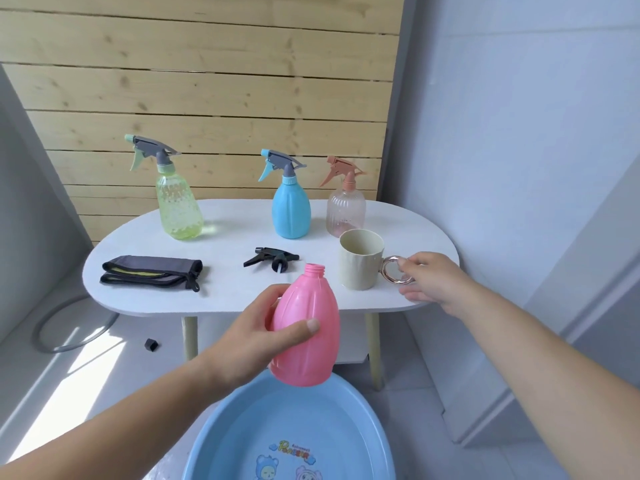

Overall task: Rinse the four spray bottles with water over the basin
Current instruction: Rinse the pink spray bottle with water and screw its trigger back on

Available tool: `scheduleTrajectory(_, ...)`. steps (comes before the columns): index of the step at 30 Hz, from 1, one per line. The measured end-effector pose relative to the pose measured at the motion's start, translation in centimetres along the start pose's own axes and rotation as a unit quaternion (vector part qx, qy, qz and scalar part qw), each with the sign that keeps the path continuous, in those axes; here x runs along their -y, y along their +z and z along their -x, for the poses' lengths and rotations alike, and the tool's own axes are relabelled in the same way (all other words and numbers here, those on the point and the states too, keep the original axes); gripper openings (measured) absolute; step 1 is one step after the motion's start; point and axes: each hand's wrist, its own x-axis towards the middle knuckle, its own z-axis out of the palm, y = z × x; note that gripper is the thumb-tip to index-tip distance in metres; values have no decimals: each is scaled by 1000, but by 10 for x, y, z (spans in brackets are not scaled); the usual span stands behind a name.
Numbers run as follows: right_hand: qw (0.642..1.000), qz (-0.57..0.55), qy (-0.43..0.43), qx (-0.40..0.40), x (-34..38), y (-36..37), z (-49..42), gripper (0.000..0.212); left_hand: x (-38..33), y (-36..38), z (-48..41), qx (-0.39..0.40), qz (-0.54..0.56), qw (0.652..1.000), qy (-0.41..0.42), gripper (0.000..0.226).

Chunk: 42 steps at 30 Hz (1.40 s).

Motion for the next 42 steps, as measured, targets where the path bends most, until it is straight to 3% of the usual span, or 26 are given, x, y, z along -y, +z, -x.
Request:
scheduleTrajectory(3, 998, -43, -11, 40, 1, 3, 2, 23, 3, -2, 4, -2, -4, 1000, -3, 62)
scheduleTrajectory(9, 995, -15, -81, 48, 8, -2, 29, 33, 11, -9, 17, 16, -19, 1000, -8, 76)
scheduleTrajectory(14, 978, -36, -86, 186, 7, -17, 71, 39, 37, -24, 44, 51, -45, 997, -36, 76)
scheduleTrajectory(19, 953, -8, -47, 301, -27, -2, 85, 33, 79, -33, 58, 30, -48, 995, -81, 77)
scheduleTrajectory(24, 956, 82, 1, 281, -86, 50, 82, 37, 129, -38, 57, 2, -79, 989, -122, 86)
scheduleTrajectory(28, 950, 184, 25, 252, -139, 95, 72, 36, 172, -37, 51, -24, -107, 983, -148, 78)
scheduleTrajectory(32, 927, 281, 3, 247, -175, 132, 64, 36, 211, -25, 54, -37, -142, 977, -157, 72)
scheduleTrajectory(42, 888, 373, -44, 263, -226, 183, 51, 44, 261, -21, 65, -44, -157, 971, -176, 68)
